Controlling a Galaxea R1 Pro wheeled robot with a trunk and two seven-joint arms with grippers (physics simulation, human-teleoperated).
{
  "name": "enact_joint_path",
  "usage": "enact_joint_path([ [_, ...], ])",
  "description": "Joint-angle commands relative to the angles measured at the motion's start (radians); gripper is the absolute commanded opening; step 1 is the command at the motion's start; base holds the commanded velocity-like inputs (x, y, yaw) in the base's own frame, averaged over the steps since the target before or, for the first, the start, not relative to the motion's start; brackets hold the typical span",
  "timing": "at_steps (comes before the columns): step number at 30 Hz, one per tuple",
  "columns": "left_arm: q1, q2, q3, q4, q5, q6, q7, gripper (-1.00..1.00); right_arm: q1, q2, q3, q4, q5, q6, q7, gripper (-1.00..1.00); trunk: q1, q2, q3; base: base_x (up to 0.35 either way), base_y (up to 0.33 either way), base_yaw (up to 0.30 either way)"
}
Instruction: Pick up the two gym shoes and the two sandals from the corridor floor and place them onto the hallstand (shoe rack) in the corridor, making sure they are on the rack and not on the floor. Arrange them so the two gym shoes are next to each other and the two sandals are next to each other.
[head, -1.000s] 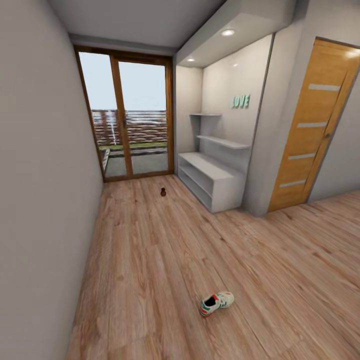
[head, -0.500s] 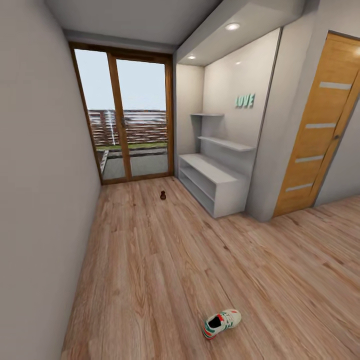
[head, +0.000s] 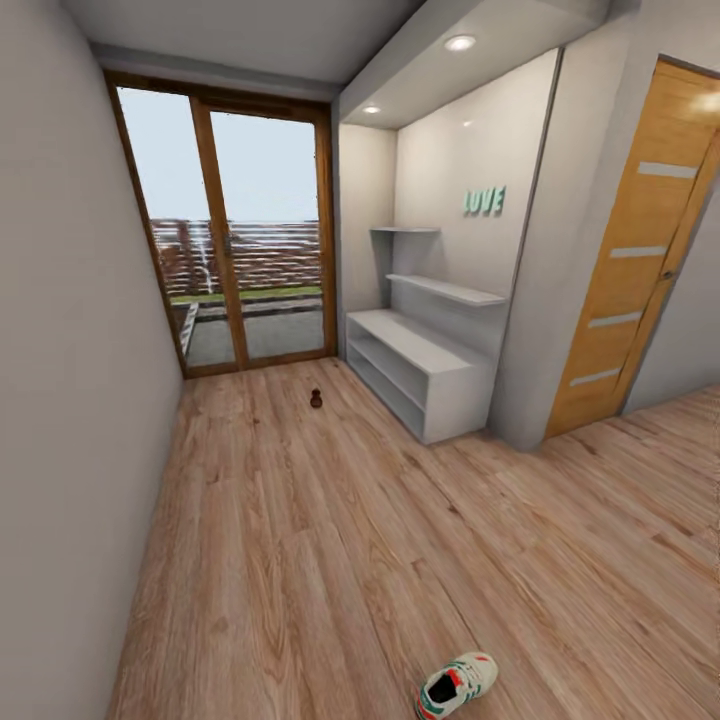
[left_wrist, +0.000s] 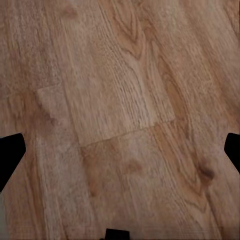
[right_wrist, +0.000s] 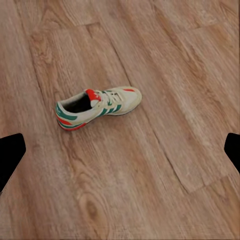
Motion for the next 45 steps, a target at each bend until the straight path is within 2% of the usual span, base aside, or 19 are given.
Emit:
enact_joint_path([
  [1,0.0,0.0,-0.002,0.001,0.007,-0.003,0.0,1.0,-0.001,0.0,0.001,0.001,0.001,-0.003,-0.002,1.0,0.001,0.0,-0.001,0.306,0.201,-0.255],
  [14,0.0,0.0,-0.002,0.001,0.007,-0.003,0.0,1.0,-0.001,0.0,0.001,0.001,0.001,-0.003,-0.002,1.0,0.001,0.0,-0.001,0.305,0.195,-0.248],
  [36,0.0,0.0,-0.002,0.001,0.007,-0.003,0.0,1.0,-0.001,0.0,-0.001,0.001,0.002,-0.003,-0.002,1.0,0.001,0.0,-0.001,0.335,0.025,-0.011],
  [45,0.0,0.0,-0.001,0.001,0.008,-0.003,0.0,1.0,-0.001,0.0,-0.002,-0.001,-0.001,-0.003,-0.002,1.0,0.001,0.0,0.001,0.322,0.141,-0.044],
])
